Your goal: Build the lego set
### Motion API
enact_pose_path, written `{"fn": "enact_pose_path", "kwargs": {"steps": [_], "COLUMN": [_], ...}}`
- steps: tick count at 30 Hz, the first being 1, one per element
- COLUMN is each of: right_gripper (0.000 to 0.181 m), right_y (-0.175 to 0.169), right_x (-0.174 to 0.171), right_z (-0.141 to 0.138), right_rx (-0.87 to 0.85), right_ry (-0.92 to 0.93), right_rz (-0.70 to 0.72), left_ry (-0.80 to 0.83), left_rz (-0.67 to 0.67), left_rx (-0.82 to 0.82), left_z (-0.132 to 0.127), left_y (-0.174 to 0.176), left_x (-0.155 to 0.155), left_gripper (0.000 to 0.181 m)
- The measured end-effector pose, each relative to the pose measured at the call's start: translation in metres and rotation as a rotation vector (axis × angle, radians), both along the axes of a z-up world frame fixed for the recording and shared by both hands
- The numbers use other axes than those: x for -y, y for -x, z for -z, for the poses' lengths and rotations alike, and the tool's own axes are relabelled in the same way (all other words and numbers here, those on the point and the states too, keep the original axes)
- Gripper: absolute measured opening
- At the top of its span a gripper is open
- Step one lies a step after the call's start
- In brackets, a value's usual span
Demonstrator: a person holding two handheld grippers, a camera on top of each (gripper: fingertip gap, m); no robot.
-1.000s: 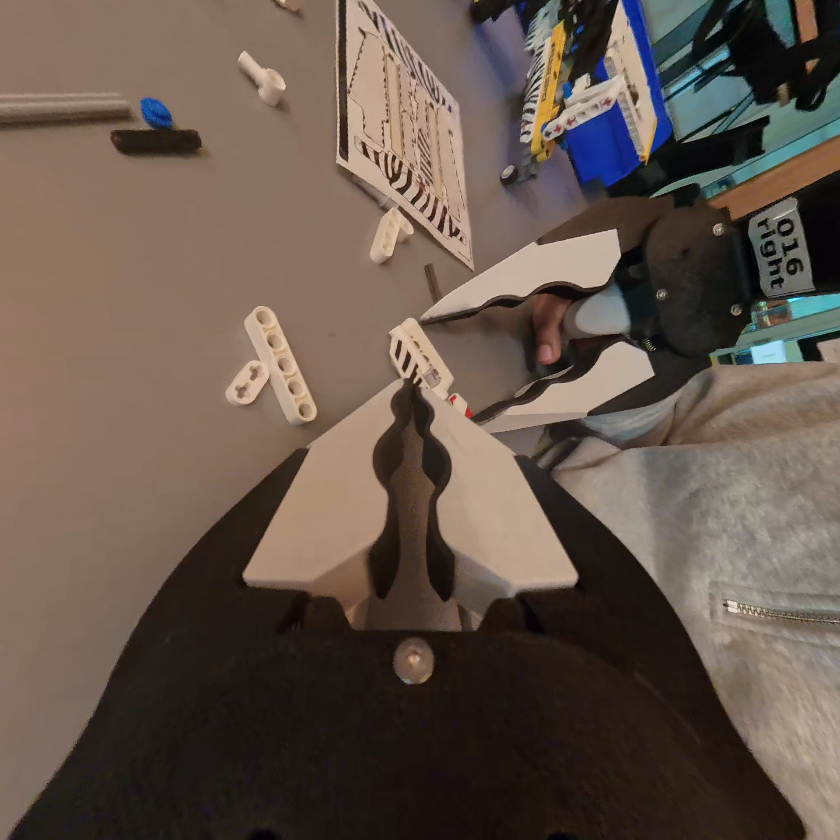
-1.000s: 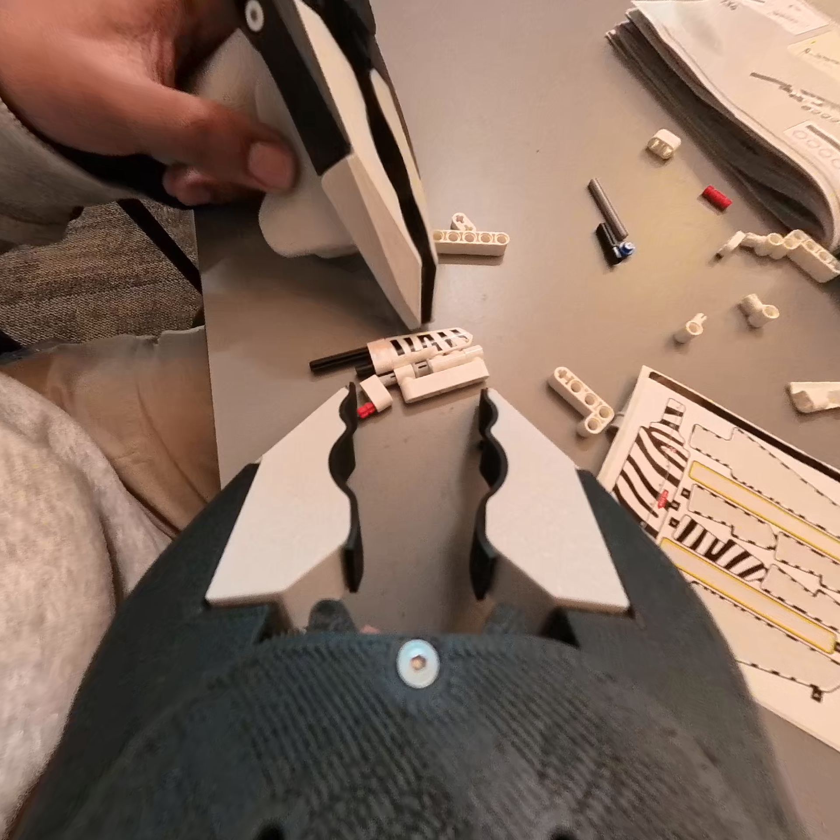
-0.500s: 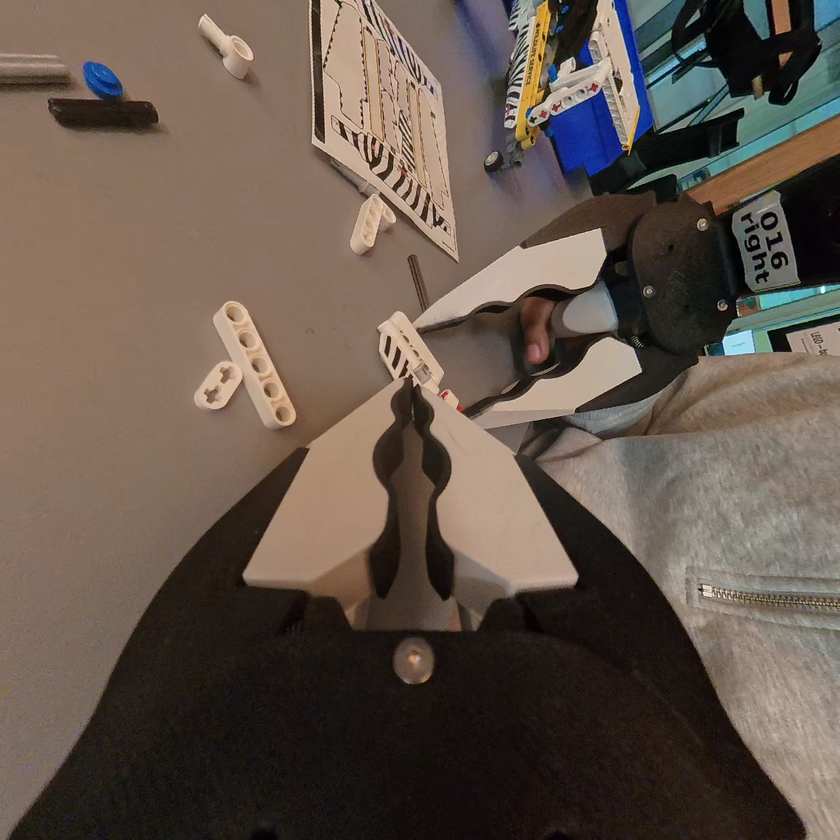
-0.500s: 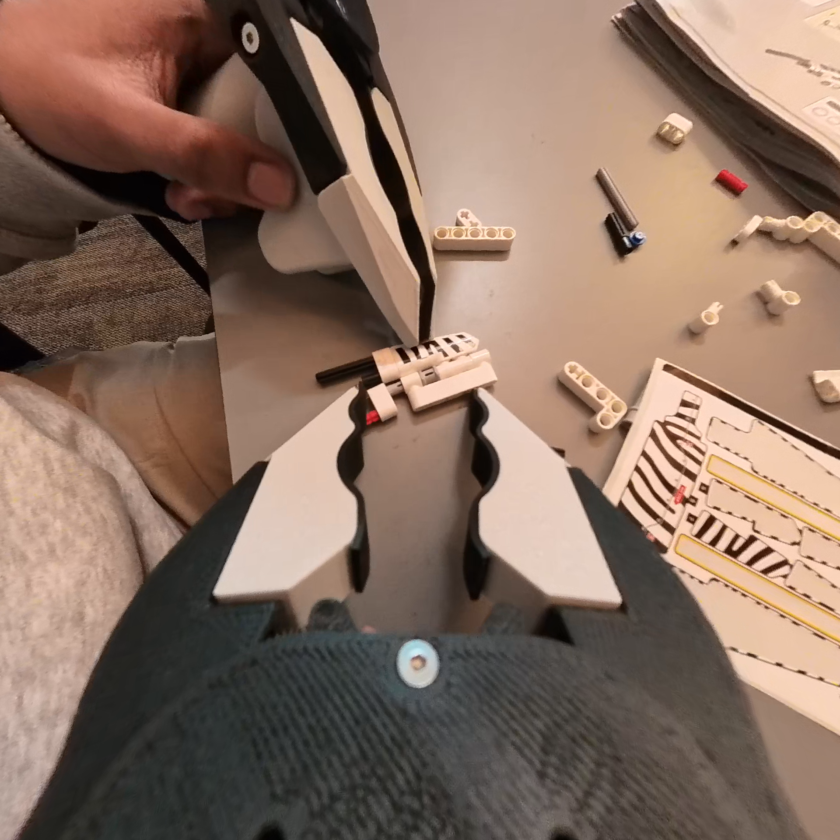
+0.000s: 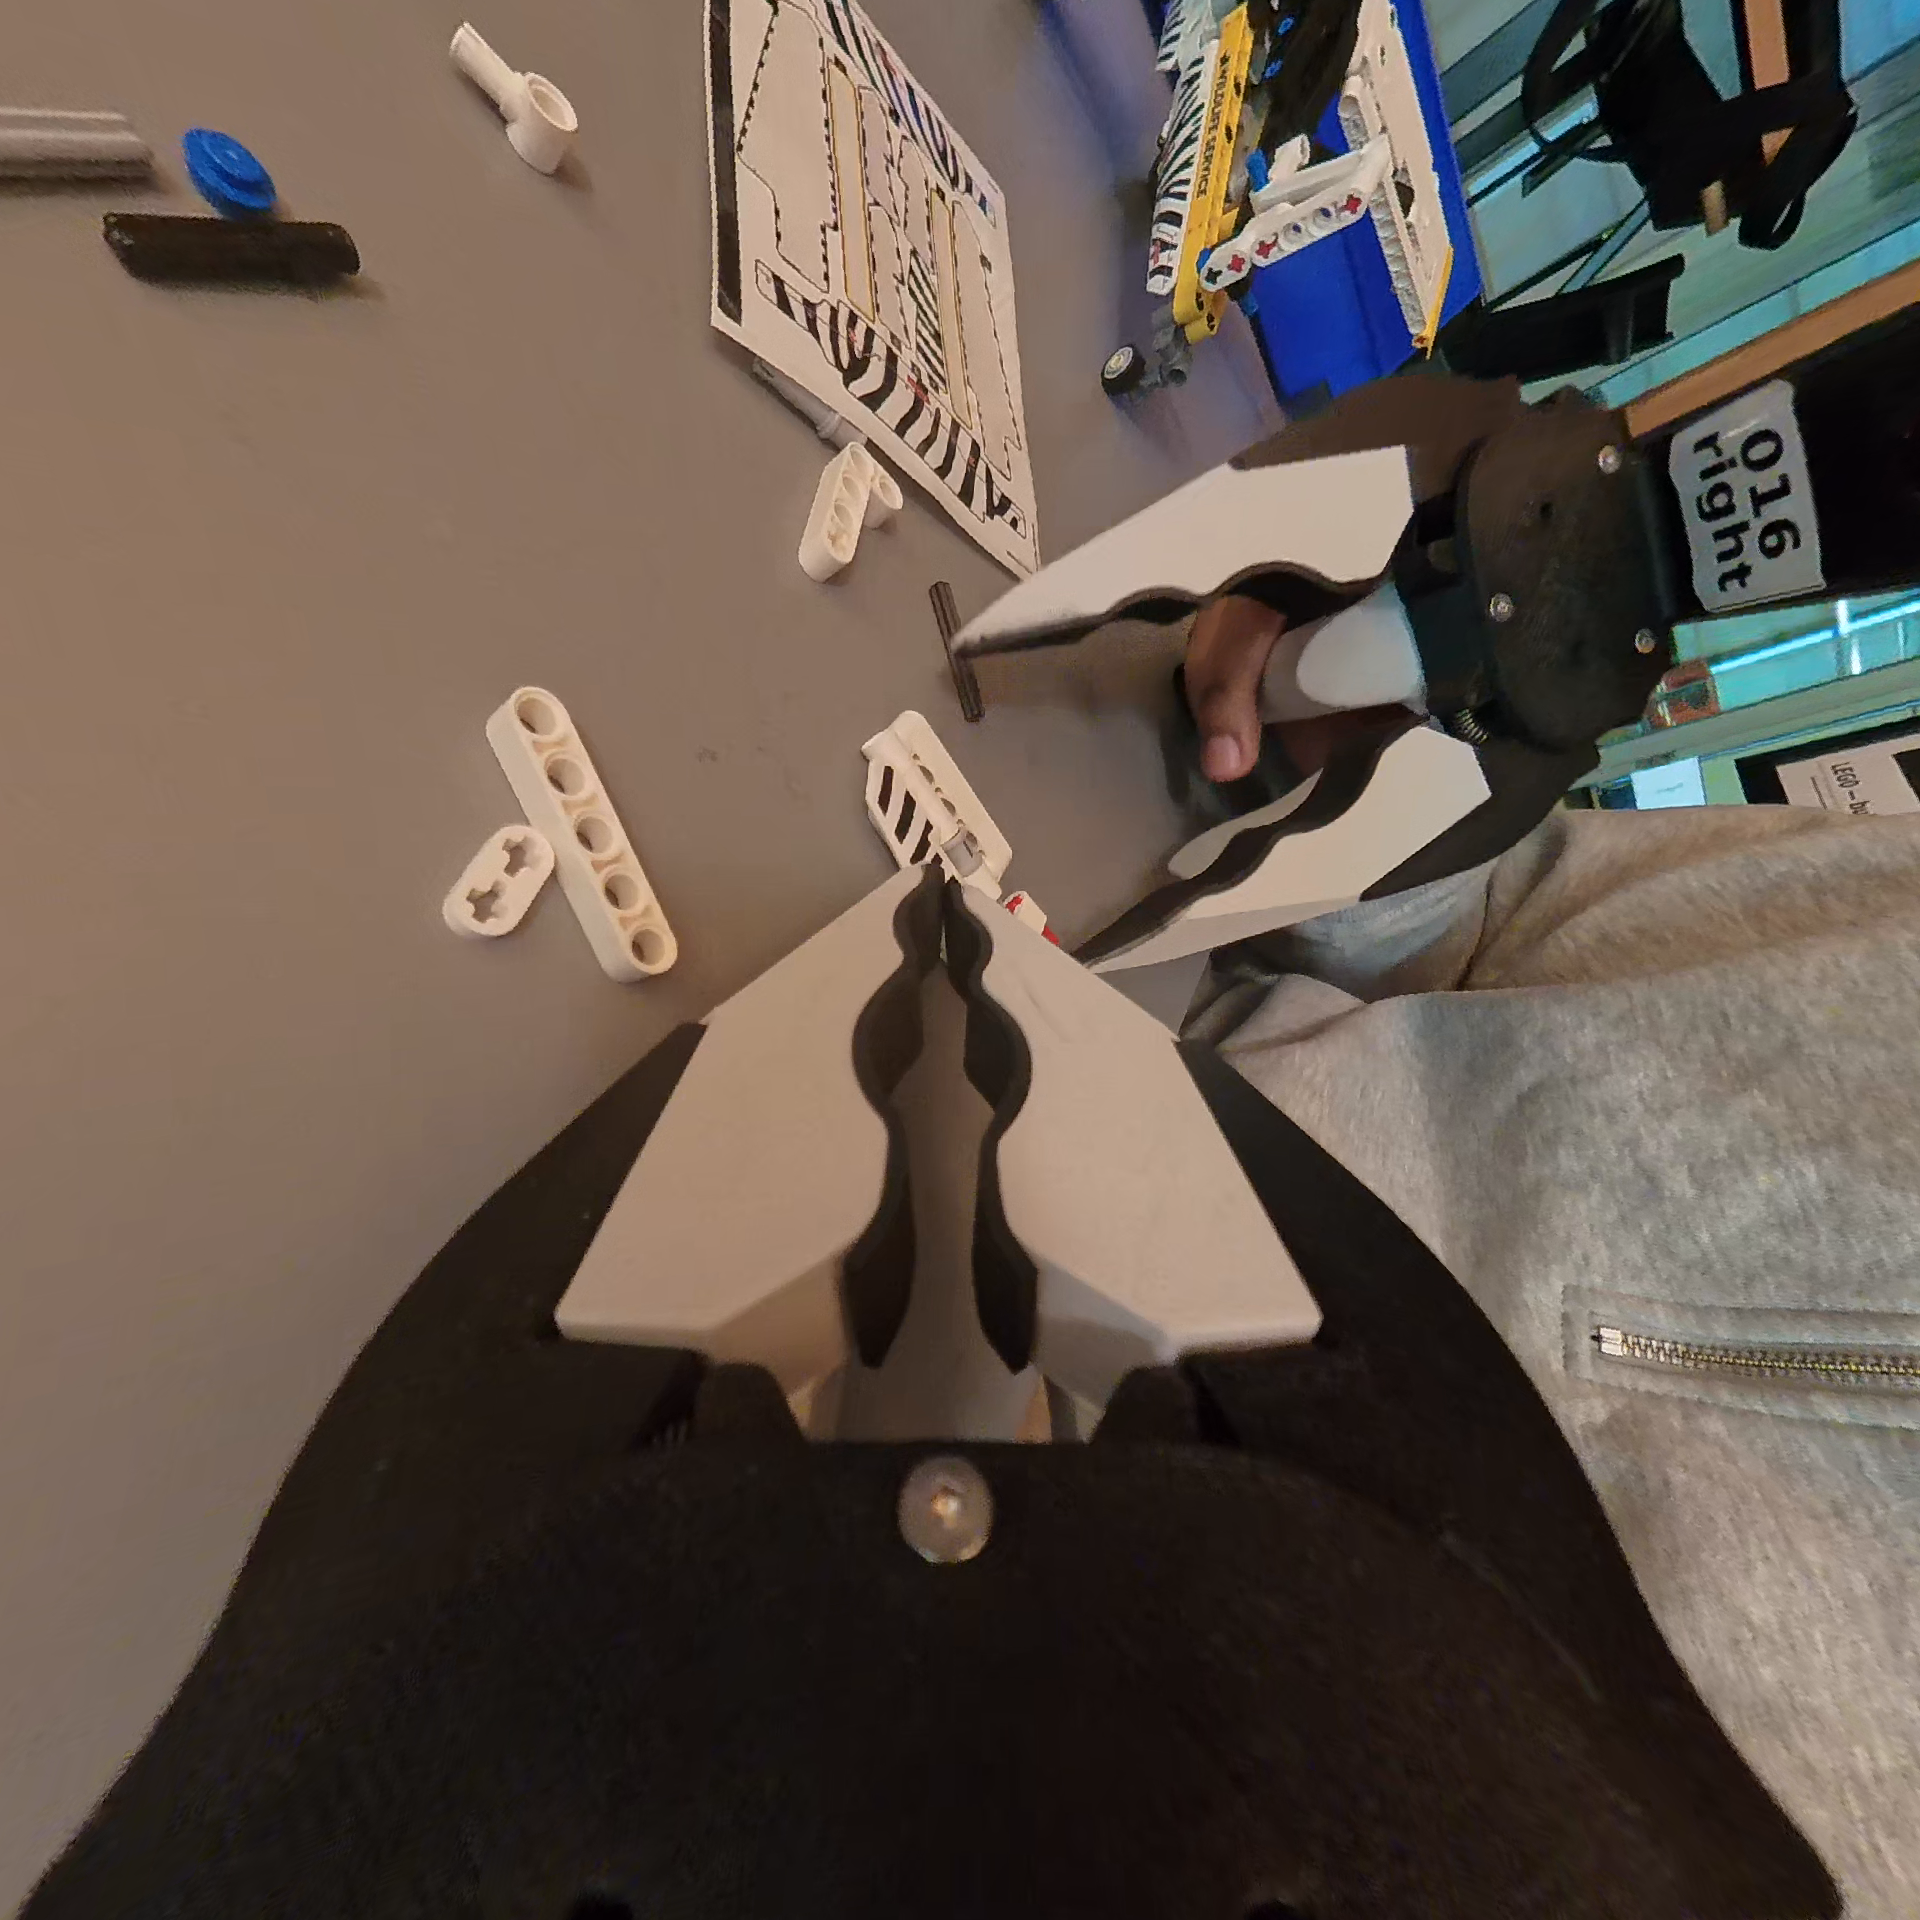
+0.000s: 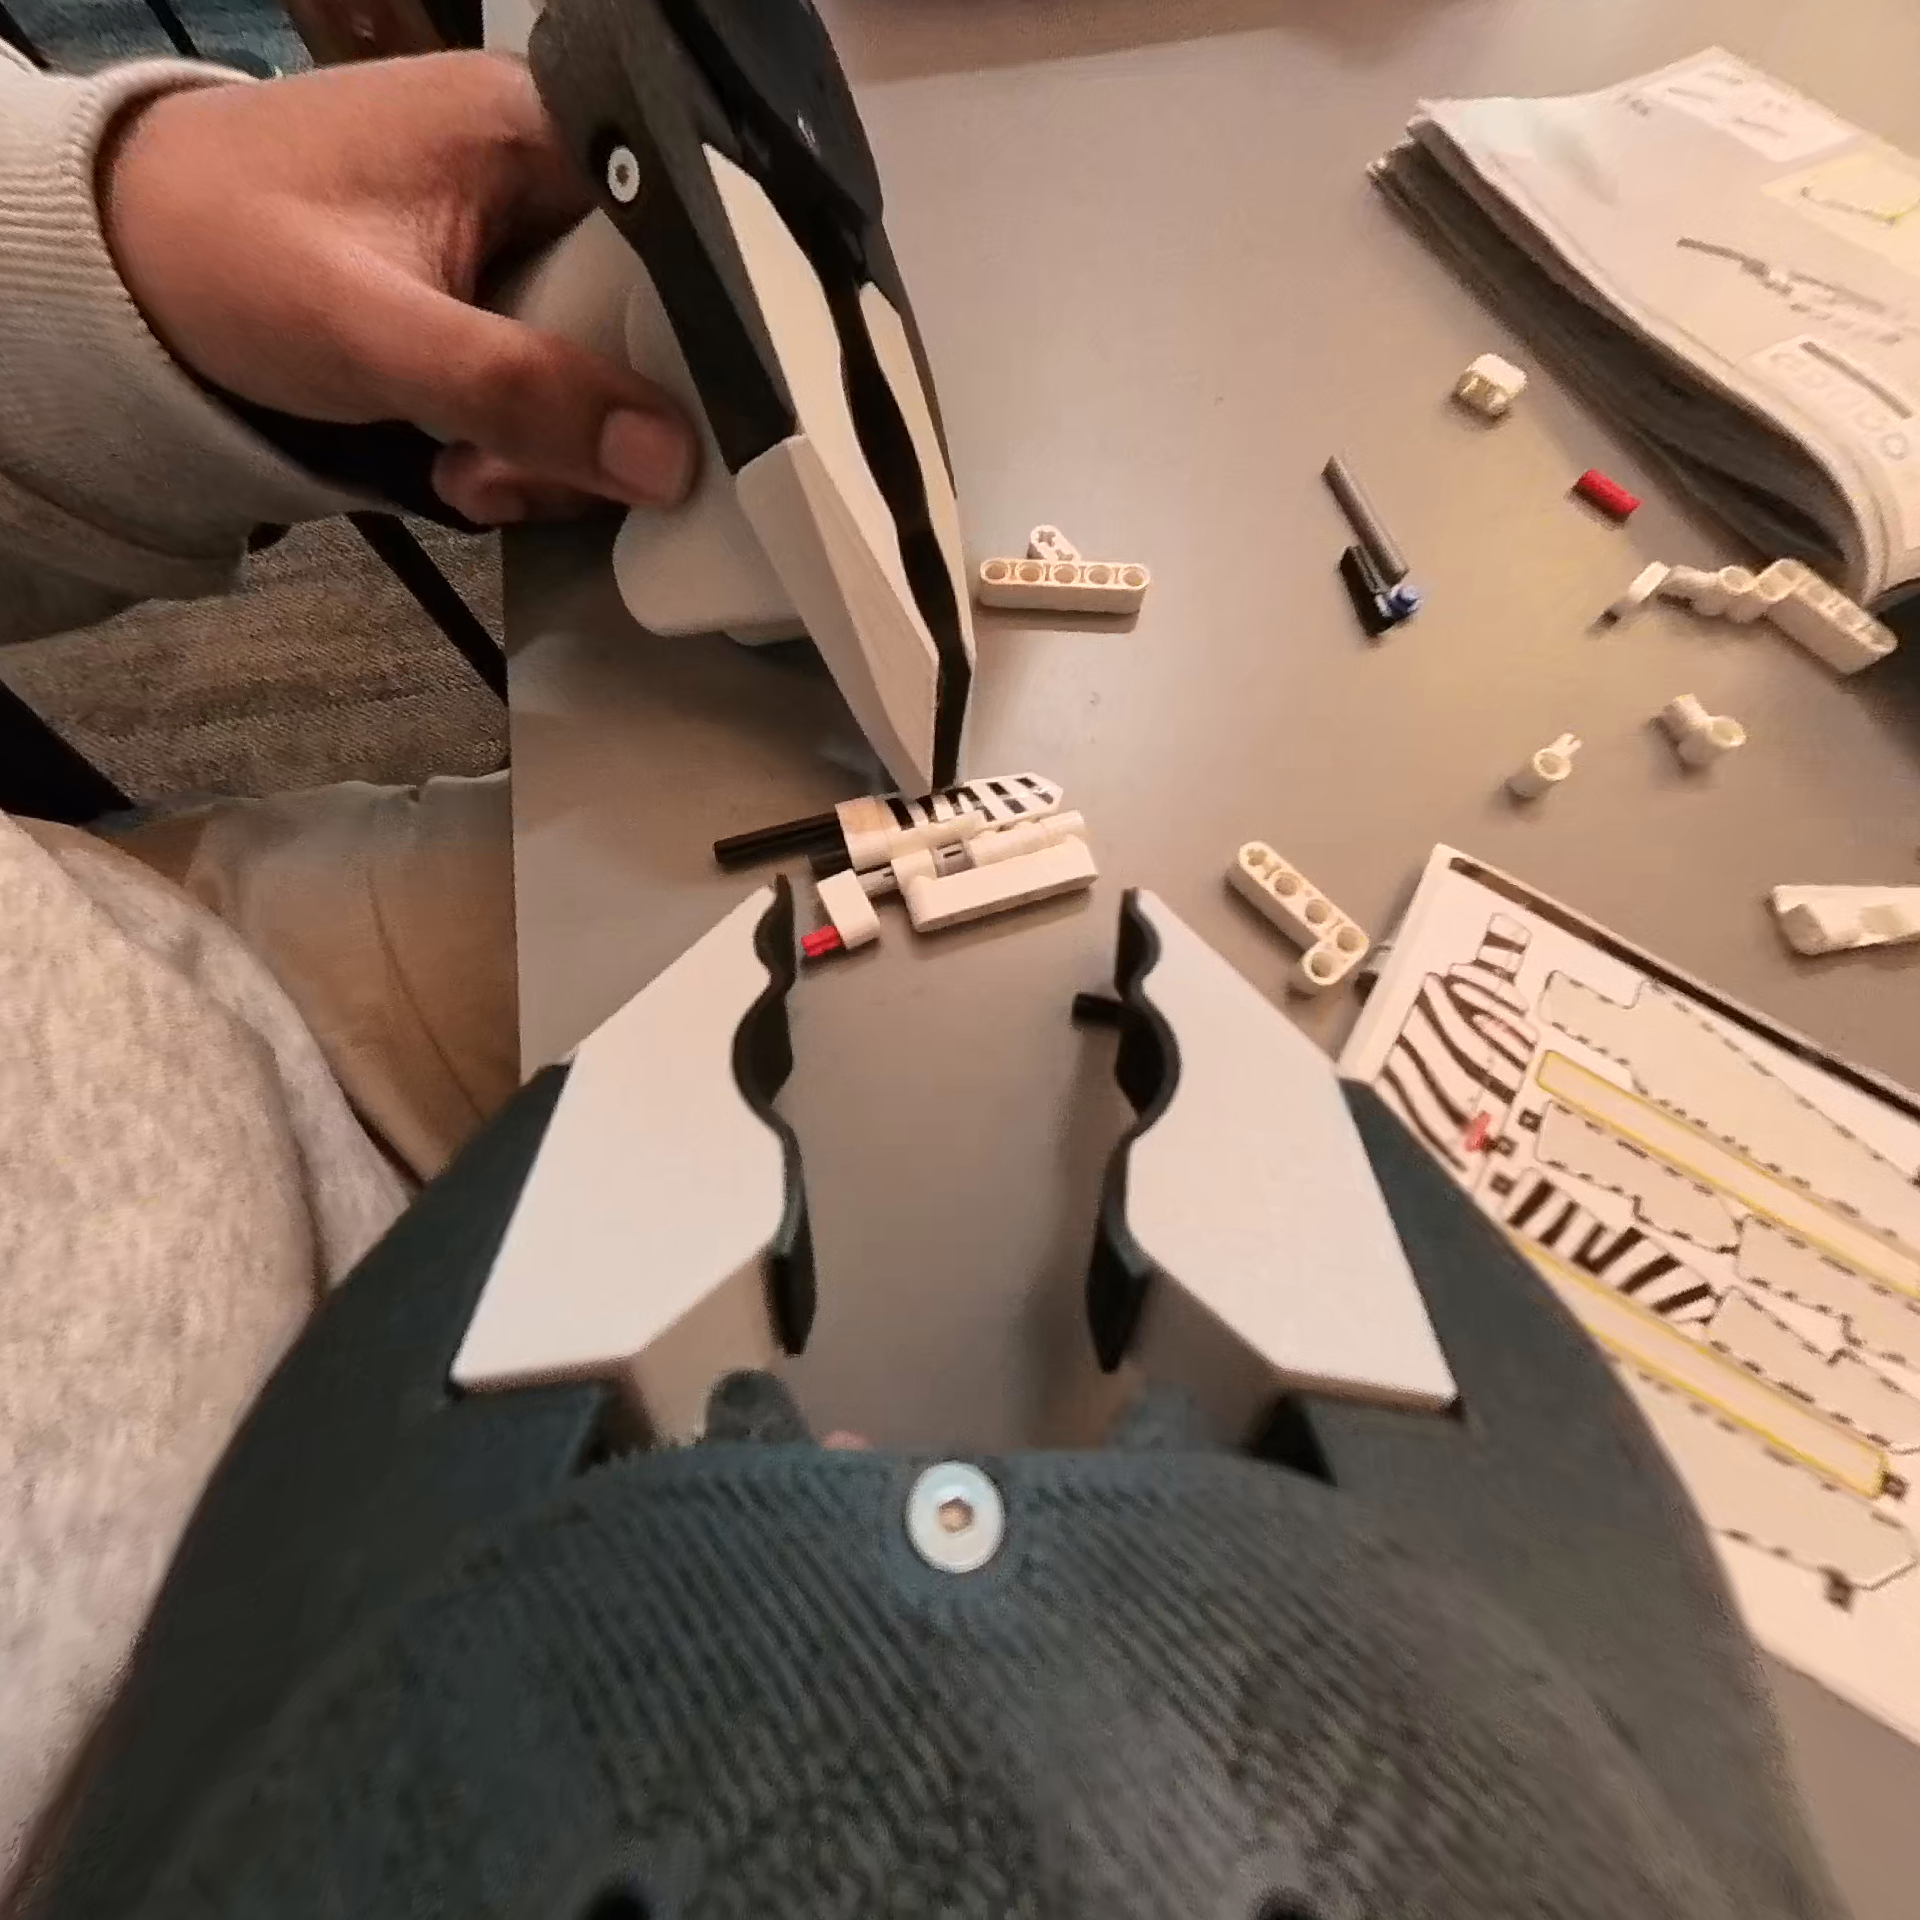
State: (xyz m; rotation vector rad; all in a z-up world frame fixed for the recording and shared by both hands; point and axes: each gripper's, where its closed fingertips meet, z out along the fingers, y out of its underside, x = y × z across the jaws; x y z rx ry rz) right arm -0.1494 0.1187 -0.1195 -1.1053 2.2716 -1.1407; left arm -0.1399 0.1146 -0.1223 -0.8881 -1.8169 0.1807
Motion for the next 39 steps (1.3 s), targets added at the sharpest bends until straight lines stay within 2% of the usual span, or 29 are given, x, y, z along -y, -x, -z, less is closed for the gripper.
{"fn": "enact_pose_path", "kwargs": {"steps": [4, 11, 18, 21, 28, 39], "right_gripper": [0.073, 0.072, 0.073, 0.073, 0.055, 0.055], "right_y": [-0.002, -0.012, -0.015, -0.015, -0.013, -0.013], "right_x": [0.004, 0.001, -0.001, -0.001, -0.001, 0.001], "right_z": [0.000, -0.004, 0.007, 0.013, 0.012, 0.012], "right_rx": [-0.045, -0.004, -0.101, -0.118, -0.104, -0.110], "right_ry": [0.029, -0.032, -0.044, -0.053, -0.051, -0.057], "right_rz": [-0.079, -0.199, -0.282, -0.288, -0.291, -0.230], "left_ry": [-0.005, -0.013, -0.020, -0.022, -0.025, -0.024], "left_rz": [0.002, 0.010, 0.015, 0.017, 0.018, 0.027], "left_rx": [-0.001, -0.005, -0.008, -0.009, -0.011, -0.010], "left_z": [0.000, 0.000, 0.000, -0.001, -0.001, -0.001], "left_y": [0.000, 0.000, 0.000, 0.000, 0.000, 0.000], "left_x": [0.000, -0.001, -0.002, -0.002, -0.002, -0.004], "left_gripper": [0.000, 0.000, 0.000, 0.000, 0.000, 0.000]}}
